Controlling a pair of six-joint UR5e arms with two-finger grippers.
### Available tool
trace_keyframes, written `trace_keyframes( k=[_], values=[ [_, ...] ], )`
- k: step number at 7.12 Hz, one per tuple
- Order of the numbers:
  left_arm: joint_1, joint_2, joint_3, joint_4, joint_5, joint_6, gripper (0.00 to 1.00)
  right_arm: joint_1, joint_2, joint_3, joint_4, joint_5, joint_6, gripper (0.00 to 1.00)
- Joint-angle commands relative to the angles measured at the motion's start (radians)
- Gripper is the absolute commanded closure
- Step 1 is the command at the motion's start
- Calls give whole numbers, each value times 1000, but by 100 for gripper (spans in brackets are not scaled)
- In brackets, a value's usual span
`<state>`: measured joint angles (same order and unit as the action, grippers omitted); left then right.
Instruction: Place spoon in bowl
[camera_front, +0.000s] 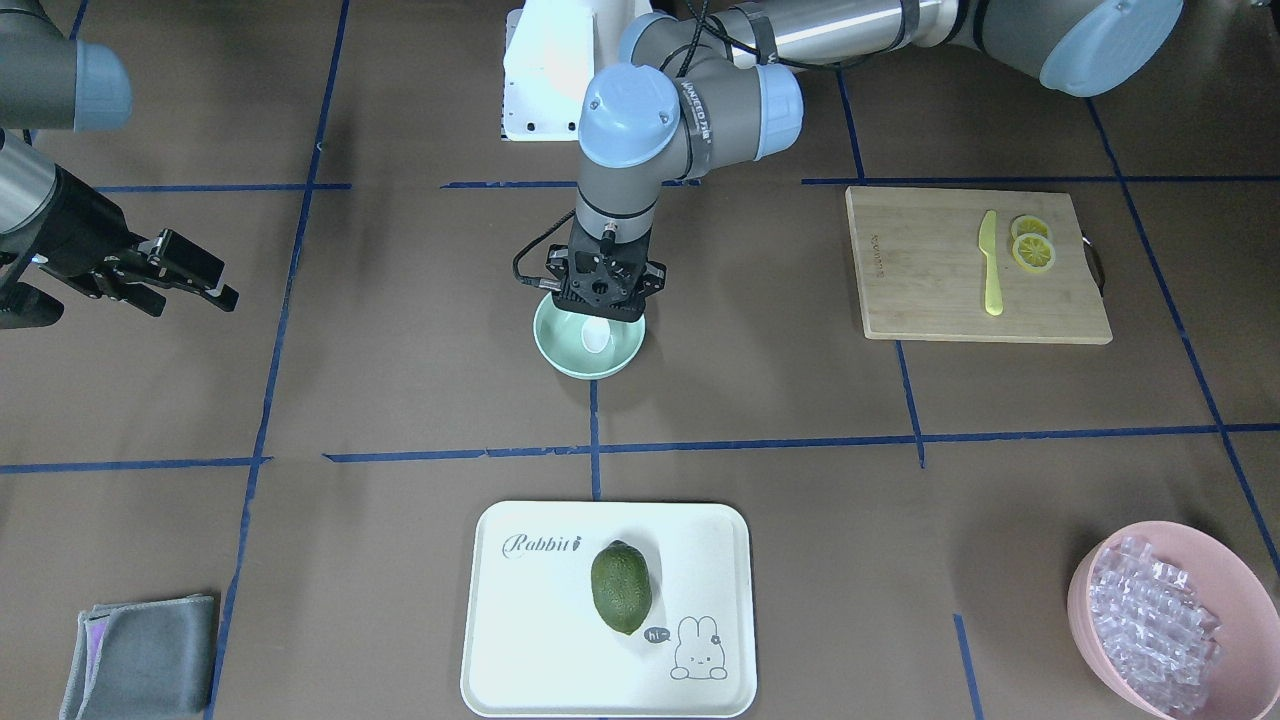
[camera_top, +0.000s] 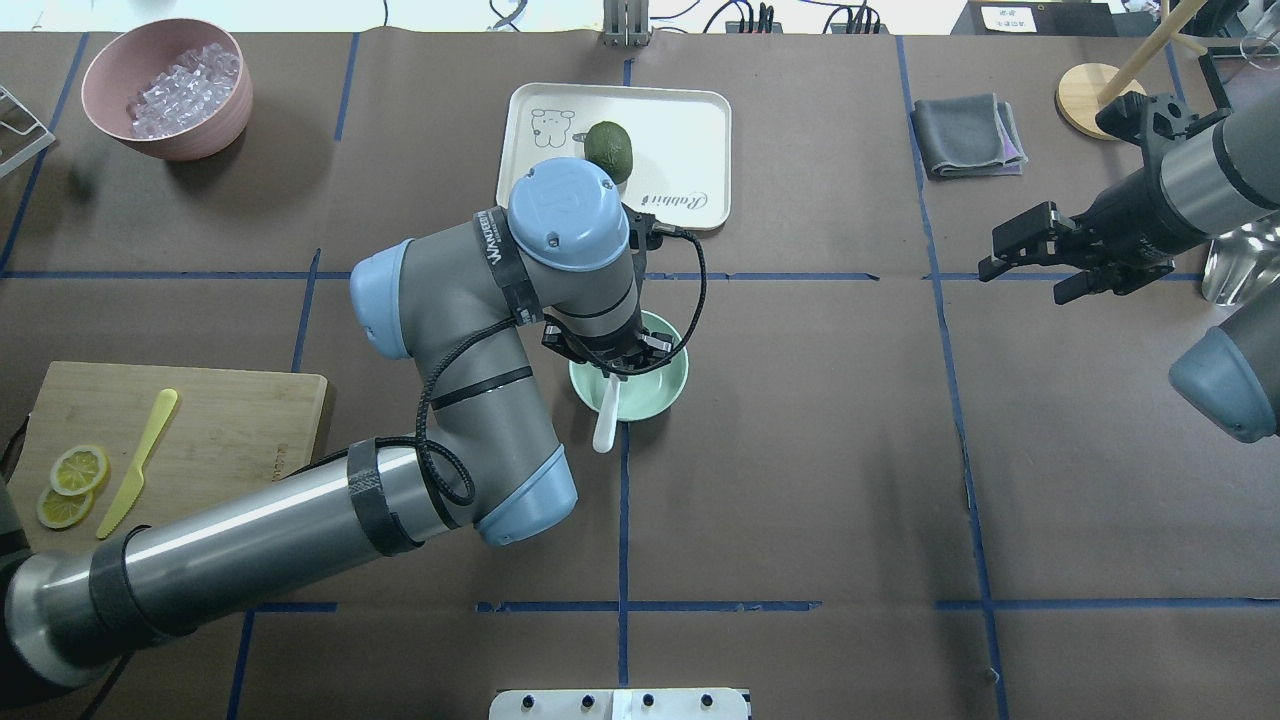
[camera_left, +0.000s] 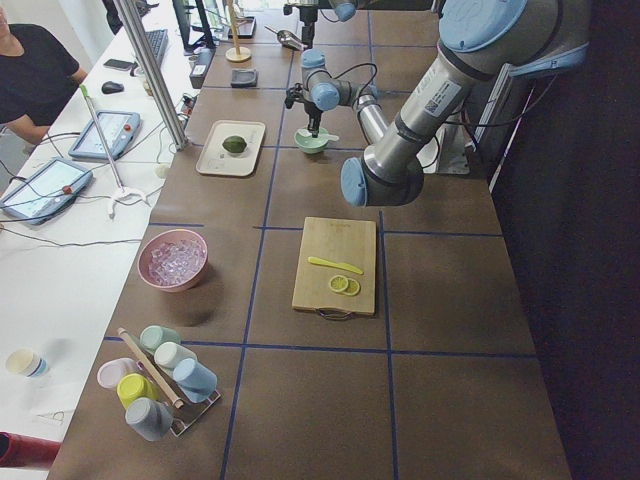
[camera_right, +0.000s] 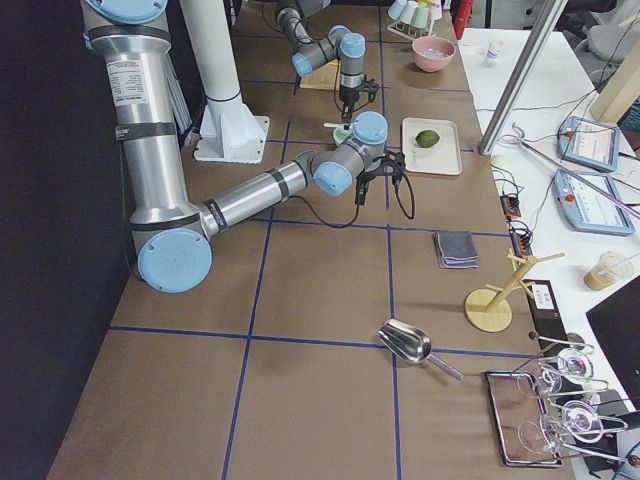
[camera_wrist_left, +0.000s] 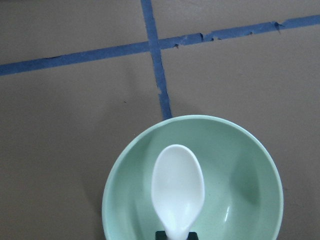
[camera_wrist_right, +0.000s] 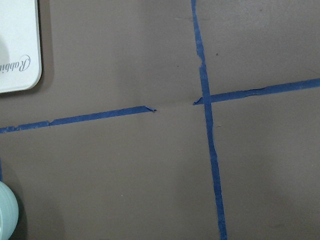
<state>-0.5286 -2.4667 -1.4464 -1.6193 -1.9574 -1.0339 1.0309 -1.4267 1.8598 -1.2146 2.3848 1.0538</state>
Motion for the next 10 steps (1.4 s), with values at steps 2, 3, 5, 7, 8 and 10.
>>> trace_keyframes(
  k=[2,3,5,7,8,10],
  values=[
    [2,-15,20,1,2,-2,19,0,0,1,1,1,0,0],
    [1,-12,17,4,8,-5,16,0,0,-1,1,-2,0,0],
    [-101,23,-50,41,-39,4,16,27,-12,-13,-12,1,-8,0],
    [-255,253,-217,49,-184,172,16,134,-49,-60,-43,13,-200,0],
    [-313,367,-274,49,-189,313,16,188,-79,-92,-104,13,-389,0],
    [-506,553,-298,47,-336,638,16,308,-103,-131,-221,13,-677,0]
  ],
)
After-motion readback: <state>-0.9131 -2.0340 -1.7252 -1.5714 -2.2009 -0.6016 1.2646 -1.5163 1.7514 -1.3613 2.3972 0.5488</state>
